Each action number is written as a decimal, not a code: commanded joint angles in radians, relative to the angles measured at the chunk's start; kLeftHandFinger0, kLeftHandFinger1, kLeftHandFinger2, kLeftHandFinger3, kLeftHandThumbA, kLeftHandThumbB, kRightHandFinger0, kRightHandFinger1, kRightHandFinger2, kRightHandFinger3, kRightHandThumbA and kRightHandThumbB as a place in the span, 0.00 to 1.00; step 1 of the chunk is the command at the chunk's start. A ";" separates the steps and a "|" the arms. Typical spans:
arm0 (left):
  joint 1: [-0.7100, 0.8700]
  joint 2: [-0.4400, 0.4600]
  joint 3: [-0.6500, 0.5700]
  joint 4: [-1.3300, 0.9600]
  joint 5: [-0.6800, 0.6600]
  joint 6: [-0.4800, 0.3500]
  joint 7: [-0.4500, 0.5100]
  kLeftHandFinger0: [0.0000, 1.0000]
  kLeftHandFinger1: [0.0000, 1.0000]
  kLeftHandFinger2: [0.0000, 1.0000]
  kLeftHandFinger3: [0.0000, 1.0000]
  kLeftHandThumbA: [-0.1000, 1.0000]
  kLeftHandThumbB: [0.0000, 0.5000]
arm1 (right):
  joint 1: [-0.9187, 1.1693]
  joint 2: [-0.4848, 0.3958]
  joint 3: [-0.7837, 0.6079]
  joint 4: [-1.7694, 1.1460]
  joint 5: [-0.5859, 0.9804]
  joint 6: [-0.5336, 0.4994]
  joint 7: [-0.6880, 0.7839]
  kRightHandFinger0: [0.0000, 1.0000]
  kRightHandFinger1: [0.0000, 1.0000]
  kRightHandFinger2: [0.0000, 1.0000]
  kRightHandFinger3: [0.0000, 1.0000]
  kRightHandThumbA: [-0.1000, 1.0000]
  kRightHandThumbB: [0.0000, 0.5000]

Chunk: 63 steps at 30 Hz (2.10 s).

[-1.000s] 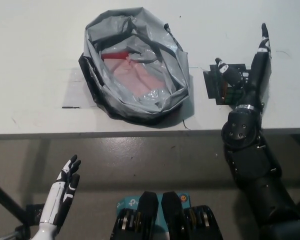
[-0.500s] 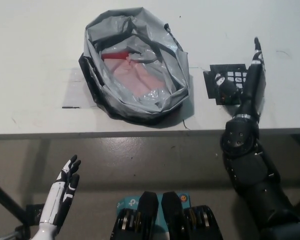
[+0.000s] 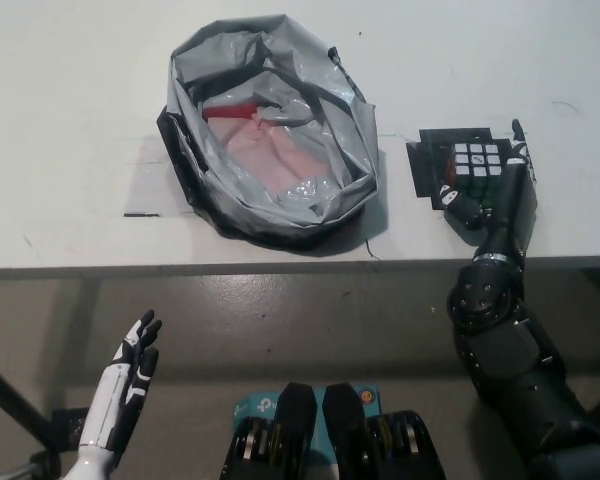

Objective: Use the right hand to pick up a rubix's cube and place it into a plastic bag and lift the bag

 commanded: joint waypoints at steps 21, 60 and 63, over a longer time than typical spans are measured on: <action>-0.014 0.003 0.001 -0.025 -0.006 -0.037 0.004 1.00 1.00 1.00 1.00 1.00 0.44 | -0.055 0.060 -0.185 -0.087 0.336 -0.062 0.181 0.71 0.85 1.00 1.00 0.74 0.81; -0.023 -0.001 0.009 -0.015 0.003 -0.043 0.015 1.00 1.00 1.00 1.00 1.00 0.42 | -0.085 0.128 -0.405 -0.387 0.794 0.169 0.473 0.00 0.24 0.86 0.95 0.00 0.17; -0.022 0.000 0.009 -0.012 -0.002 -0.046 0.012 1.00 1.00 1.00 1.00 1.00 0.41 | -0.099 0.143 -0.418 -0.474 0.857 0.242 0.472 0.00 0.25 0.86 0.99 0.00 0.19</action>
